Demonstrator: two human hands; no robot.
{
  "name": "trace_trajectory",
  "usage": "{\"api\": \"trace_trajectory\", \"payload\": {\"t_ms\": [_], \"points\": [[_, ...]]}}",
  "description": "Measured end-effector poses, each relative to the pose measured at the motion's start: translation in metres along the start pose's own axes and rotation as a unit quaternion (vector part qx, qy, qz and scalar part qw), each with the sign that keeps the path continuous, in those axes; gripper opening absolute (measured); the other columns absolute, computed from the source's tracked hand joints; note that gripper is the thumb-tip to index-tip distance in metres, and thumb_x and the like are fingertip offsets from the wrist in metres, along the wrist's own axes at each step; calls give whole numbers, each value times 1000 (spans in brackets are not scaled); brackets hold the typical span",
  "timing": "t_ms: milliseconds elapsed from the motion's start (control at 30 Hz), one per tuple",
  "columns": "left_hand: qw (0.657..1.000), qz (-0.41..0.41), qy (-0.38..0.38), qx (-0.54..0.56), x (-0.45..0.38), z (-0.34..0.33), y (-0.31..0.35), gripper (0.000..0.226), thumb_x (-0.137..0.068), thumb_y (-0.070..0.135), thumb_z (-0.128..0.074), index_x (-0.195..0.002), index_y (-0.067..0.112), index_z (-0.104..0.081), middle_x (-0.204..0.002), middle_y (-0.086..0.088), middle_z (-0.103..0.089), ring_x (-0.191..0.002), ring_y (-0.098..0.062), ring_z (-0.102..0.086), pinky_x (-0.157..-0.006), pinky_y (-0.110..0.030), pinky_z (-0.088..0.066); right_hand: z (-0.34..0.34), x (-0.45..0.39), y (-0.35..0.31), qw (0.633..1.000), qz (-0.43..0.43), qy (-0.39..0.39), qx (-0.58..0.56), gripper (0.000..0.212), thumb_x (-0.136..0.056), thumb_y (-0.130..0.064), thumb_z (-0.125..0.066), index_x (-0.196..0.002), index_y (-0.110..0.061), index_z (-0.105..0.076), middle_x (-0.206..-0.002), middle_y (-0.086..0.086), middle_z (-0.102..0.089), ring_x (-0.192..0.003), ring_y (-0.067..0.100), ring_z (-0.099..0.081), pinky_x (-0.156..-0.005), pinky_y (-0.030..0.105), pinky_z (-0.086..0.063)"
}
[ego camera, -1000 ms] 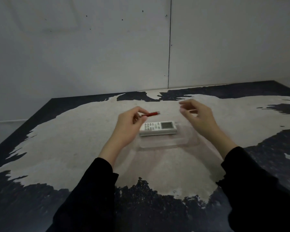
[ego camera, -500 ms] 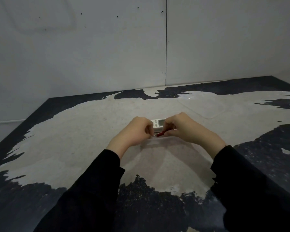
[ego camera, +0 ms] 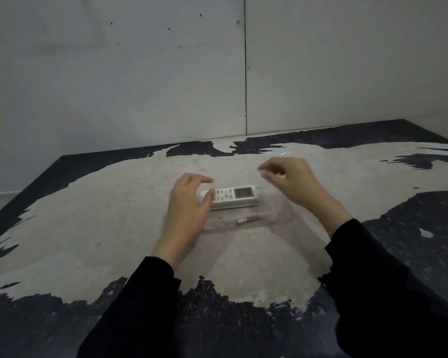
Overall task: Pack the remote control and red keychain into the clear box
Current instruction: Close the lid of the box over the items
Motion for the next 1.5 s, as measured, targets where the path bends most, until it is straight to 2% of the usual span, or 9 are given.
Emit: {"api": "trace_trajectory", "payload": {"t_ms": [167,367,600,767,867,1000,1167,1367,1500], "points": [[970,174,-20,170,9,-11,-18,32,-92,27,-52,-123,20,-55,-122,-1,-57,-106,-13,-54,-86,-20,-44,7,7,77,958,-220,-4,185,56,-82,-35,-63,-131,-13,-46,-138,14,-49,-129,37,-39,-107,48,-34],[959,196,-34,200,11,-13,-22,33,-94,27,-48,-124,17,-56,-116,-2,-61,-104,-17,-59,-82,-24,-50,5,5,61,959,-118,87,243,26,-93,-23,-49,-97,-2,-64,-93,21,-70,-88,41,-61,-76,43,-45],[965,166,-7,203,10,-10,-19,30,-97,21,-41,-123,14,-55,-111,1,-59,-96,-1,-54,-71,3,-39,24,-4,26,921,-103,319,-199,31,-100,-19,-34,-97,-6,-62,-72,4,-66,-55,10,-65,-51,20,-53],[948,187,-22,255,12,-10,-18,39,-96,42,-35,-122,21,-56,-117,0,-58,-112,-14,-55,-95,-21,-43,5,-7,30,929,-206,179,-248,32,-98,-15,-36,-86,-10,-65,-60,5,-58,-33,2,-51,-38,19,-43],[938,204,-48,276,12,-11,-19,59,-83,67,-33,-114,26,-61,-118,2,-59,-108,-10,-56,-94,-26,-43,-18,-8,21,961,-193,123,-155,27,-94,-21,-48,-75,-19,-67,-62,0,-57,-41,1,-50,-52,23,-41],[949,191,-60,242,11,-14,-20,27,-92,35,-48,-115,22,-59,-122,-3,-55,-109,-15,-55,-91,-26,-45,-28,-11,10,966,-205,74,-135,14,-86,-18,-58,-99,-17,-64,-83,4,-61,-71,14,-55,-61,21,-42],[935,216,-61,273,12,-11,-21,45,-95,23,-46,-138,19,-38,-127,8,-48,-102,-1,-52,-71,-7,-46,-32,-5,10,975,-177,-23,-129,38,-86,-1,-48,-119,-15,-57,-128,7,-59,-117,21,-53,-99,34,-43],[913,254,-77,309,11,-10,-30,59,-92,18,-53,-144,23,-27,-146,-3,-41,-121,-16,-48,-89,-23,-45,-34,-4,6,988,-150,-34,-35,37,-90,-2,-43,-122,-11,-60,-136,10,-56,-125,23,-51,-102,23,-34],[914,251,-85,307,10,-8,-28,55,-93,17,-51,-143,23,-31,-142,0,-44,-114,-12,-50,-79,-17,-46,-33,0,1,984,-108,-128,57,45,-97,-17,-38,-141,-9,-36,-154,12,-29,-142,25,-27,-116,31,-17]]}}
Point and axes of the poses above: each hand's wrist, its own x-axis away from the middle knuckle, its own z-axis out of the back of the hand, y = z × x, the point moved 1 cm from there along -x, towards the middle knuckle
